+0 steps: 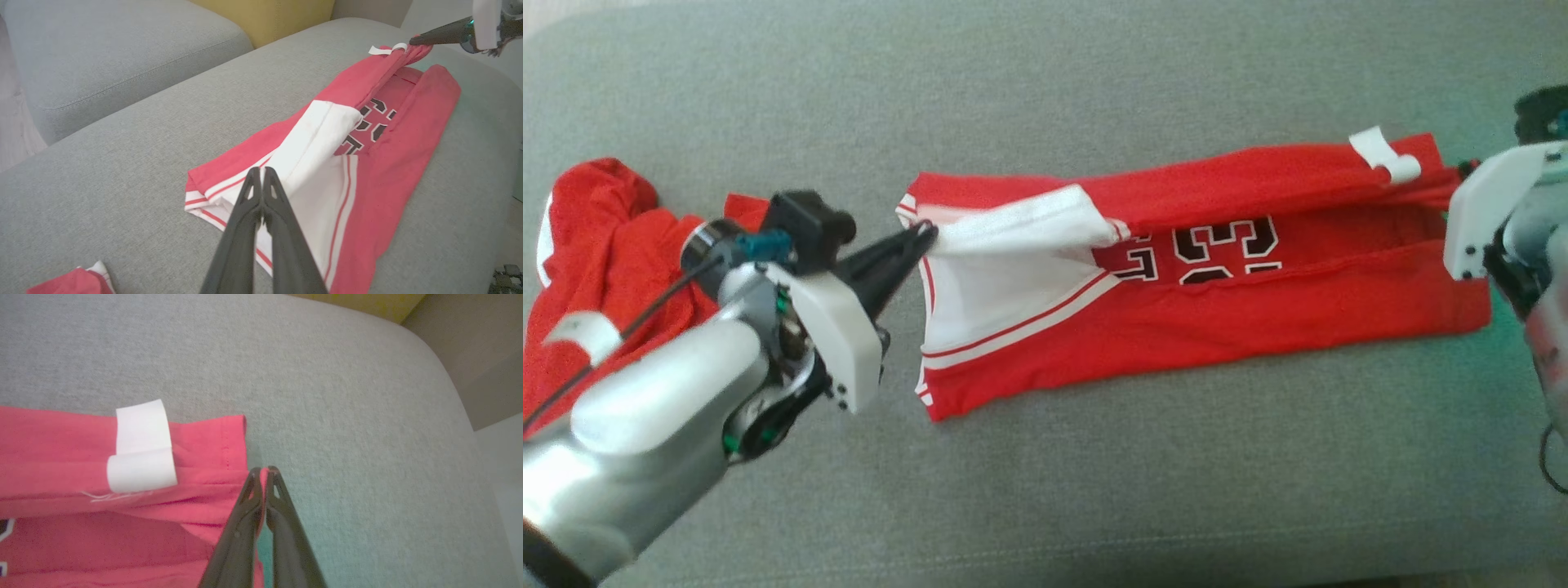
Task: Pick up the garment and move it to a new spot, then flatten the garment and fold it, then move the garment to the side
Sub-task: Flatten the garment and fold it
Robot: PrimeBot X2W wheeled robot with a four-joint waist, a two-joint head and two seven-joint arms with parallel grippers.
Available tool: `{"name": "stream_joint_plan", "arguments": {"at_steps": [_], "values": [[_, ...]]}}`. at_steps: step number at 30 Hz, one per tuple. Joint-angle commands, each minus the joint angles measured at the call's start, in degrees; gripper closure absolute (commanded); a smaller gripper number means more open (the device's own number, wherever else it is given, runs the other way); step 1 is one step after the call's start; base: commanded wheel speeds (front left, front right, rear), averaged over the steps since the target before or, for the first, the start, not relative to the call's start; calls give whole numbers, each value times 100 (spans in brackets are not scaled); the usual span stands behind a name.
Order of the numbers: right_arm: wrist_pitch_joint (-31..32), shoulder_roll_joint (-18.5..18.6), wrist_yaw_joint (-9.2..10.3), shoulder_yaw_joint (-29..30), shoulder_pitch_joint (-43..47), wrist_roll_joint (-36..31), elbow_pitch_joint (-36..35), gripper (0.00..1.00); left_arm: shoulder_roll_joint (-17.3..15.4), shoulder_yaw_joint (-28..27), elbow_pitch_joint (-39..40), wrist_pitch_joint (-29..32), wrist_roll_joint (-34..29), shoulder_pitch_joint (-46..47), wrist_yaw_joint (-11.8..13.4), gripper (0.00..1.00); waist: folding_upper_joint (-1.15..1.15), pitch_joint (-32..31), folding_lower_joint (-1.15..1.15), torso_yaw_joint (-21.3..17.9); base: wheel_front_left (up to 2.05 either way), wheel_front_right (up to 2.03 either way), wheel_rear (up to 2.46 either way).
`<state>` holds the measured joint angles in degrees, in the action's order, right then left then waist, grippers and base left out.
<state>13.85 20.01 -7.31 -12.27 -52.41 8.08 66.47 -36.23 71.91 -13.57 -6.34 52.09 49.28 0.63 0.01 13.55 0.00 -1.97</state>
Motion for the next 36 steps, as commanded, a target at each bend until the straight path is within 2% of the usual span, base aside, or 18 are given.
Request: {"name": "stream_joint_plan", "arguments": {"at_steps": [1, 7, 12, 21, 27, 28, 29, 30, 36], "values": [[66, 162, -18, -146, 92, 128, -228, 100, -295, -218, 236, 26, 18, 142, 85, 100, -1, -80, 0, -41, 0, 0, 0], [520, 401, -18, -527, 461, 622, -649, 100, -536, -180, 796, 166, 62, -102, 353, 100, -1, -205, 0, -102, 0, 0, 0], [908, 580, -18, -788, 746, 955, -1098, 100, -640, -125, 1032, 327, 102, -240, 426, 100, -1, -251, 0, -139, 0, 0, 0], [1373, 801, -18, -968, 1141, 1274, -1790, 100, -592, -6, 1083, 547, 31, -479, 423, 100, -1, -250, 0, -166, 0, 0, 0], [1568, 845, -18, -933, 1419, 1347, -2158, 100, -436, 28, 870, 517, -33, -603, 431, 100, -1, -239, 0, -190, 0, 0, 0], [1598, 844, -18, -916, 1466, 1347, -2198, 100, -395, 27, 823, 493, -20, -624, 439, 75, -1, -237, 0, -194, 0, 0, 0], [1618, 843, -18, -894, 1509, 1340, -2236, 89, -352, 15, 769, 459, 4, -646, 452, 54, -1, -232, 0, -197, 0, 0, 0], [1630, 842, -18, -853, 1543, 1320, -2263, 0, -314, -4, 710, 396, -13, -650, 486, 2, -1, -227, 0, -201, 0, 0, 0], [1669, 754, -18, -515, 1659, 1156, -2449, 0, -125, -103, 333, 55, -126, -652, 690, 0, -1, -236, 0, -214, 0, 0, 0]]}}
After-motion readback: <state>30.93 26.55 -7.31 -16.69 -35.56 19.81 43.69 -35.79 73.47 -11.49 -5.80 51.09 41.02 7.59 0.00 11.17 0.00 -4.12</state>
